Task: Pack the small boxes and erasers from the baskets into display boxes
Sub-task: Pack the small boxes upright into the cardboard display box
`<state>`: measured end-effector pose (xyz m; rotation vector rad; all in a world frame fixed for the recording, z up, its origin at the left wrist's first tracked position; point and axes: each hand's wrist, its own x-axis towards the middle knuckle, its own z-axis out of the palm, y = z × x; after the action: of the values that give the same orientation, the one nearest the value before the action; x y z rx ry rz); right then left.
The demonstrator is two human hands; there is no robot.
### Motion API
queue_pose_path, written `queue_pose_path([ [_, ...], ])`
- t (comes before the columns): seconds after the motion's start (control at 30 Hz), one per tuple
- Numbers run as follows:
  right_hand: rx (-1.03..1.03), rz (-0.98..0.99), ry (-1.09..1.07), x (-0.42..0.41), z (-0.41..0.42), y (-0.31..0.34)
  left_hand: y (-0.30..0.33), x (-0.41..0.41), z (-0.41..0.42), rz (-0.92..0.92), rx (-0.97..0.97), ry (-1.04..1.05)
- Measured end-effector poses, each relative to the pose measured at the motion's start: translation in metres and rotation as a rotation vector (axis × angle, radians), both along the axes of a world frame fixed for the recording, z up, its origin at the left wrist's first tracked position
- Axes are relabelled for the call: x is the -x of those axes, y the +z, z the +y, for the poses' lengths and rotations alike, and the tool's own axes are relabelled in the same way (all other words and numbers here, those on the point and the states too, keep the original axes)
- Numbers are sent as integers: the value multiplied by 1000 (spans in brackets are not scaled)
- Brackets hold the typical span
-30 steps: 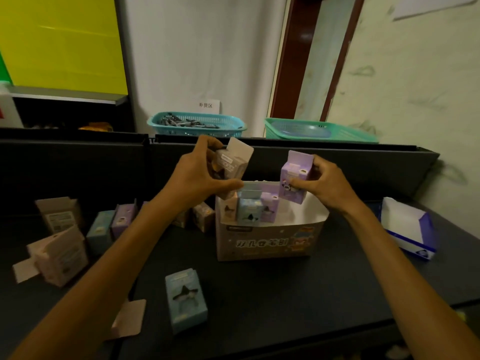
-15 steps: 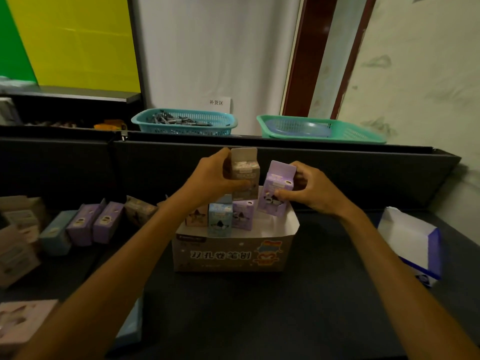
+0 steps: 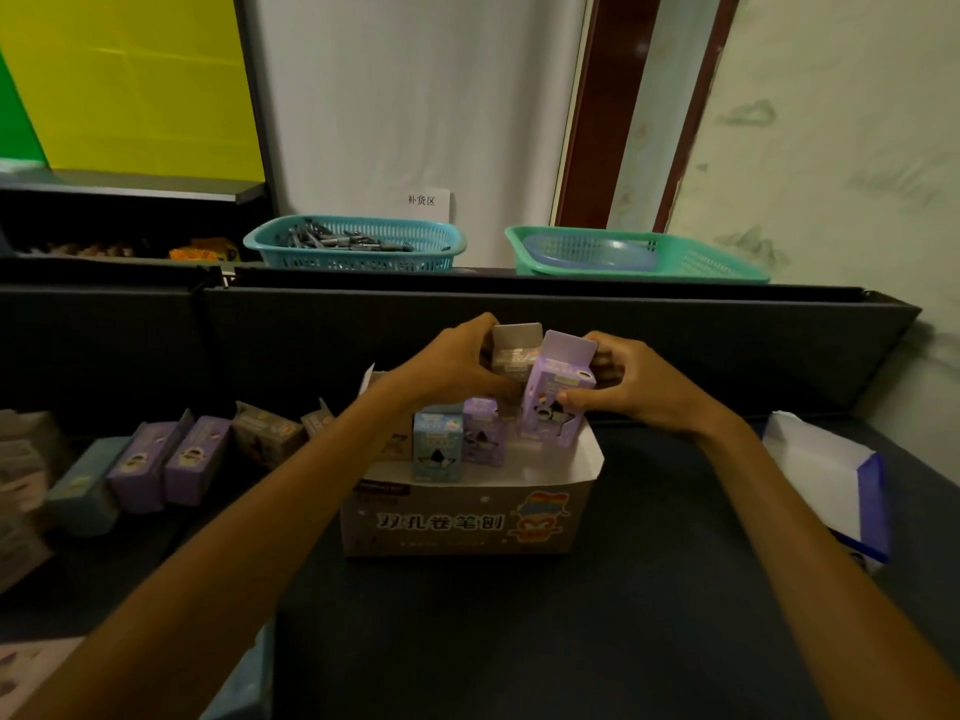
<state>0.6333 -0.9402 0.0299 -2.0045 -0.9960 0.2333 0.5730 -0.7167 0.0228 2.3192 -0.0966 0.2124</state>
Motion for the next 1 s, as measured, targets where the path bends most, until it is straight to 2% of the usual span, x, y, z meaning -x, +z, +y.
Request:
queue_pose_path([
  [0.2,13,-17,-19,1,-1,-2,-1,0,-7,-79,-30,-37],
  [0.5,26,-21,-44,4,-3,-2,-9,-1,-7,-71,96,-38],
  [1.0,44,-66,-59,9,-6,-5,-22,-14,-17,-127,-300,-40],
])
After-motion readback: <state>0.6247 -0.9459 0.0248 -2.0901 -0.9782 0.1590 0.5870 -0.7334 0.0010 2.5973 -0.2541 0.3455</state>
